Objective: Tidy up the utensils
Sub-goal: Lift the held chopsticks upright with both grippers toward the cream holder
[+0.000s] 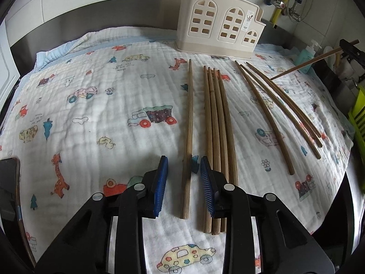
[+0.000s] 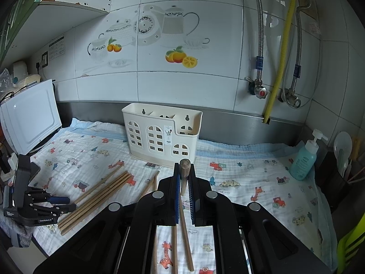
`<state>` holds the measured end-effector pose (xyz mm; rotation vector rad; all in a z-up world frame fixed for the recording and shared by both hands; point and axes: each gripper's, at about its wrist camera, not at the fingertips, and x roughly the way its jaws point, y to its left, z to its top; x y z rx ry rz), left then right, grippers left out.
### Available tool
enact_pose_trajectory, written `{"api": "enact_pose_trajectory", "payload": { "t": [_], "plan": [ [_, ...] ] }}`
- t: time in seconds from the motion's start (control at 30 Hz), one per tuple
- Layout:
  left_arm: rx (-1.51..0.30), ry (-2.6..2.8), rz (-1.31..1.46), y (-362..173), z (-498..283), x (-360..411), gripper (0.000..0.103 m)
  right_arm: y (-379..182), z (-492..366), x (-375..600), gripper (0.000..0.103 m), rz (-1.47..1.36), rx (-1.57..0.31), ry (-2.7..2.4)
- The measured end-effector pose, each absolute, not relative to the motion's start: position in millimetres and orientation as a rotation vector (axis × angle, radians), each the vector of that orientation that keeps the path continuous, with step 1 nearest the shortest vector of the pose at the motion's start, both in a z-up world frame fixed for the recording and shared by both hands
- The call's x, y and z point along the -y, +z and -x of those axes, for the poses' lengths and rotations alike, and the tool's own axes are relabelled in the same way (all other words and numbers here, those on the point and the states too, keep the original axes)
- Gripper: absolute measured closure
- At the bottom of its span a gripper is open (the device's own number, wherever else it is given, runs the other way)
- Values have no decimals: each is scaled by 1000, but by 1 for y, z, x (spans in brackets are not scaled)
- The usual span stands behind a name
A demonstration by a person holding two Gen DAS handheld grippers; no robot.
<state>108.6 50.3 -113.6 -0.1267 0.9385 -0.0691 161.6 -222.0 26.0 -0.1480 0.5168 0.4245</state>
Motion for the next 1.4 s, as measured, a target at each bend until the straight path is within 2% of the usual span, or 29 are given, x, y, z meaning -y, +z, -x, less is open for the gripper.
{"api": "enact_pose_trajectory", "payload": {
  "t": [0.13, 0.27, 0.33, 0.53, 1.07, 1.4],
  "plan": [
    [-945, -50, 109, -113, -111, -47, 76, 26, -162, 224, 96, 146, -517, 423],
    [-946, -11, 55, -113, -113, -40, 92, 26, -162, 225, 96, 144, -518, 424],
    [-949, -24, 81, -111, -113, -43, 96, 26, -162, 225, 96, 143, -518, 424],
    [-923, -37, 102, -106, -109, -45, 97, 26, -162, 225, 96, 146, -518, 423],
    [-660, -62, 140, -32, -108, -52, 98, 34, -166, 217, 96, 134, -499, 423],
    [-598, -91, 125, -5, -130, -51, 98, 52, -174, 205, 96, 139, -467, 439]
  ]
}}
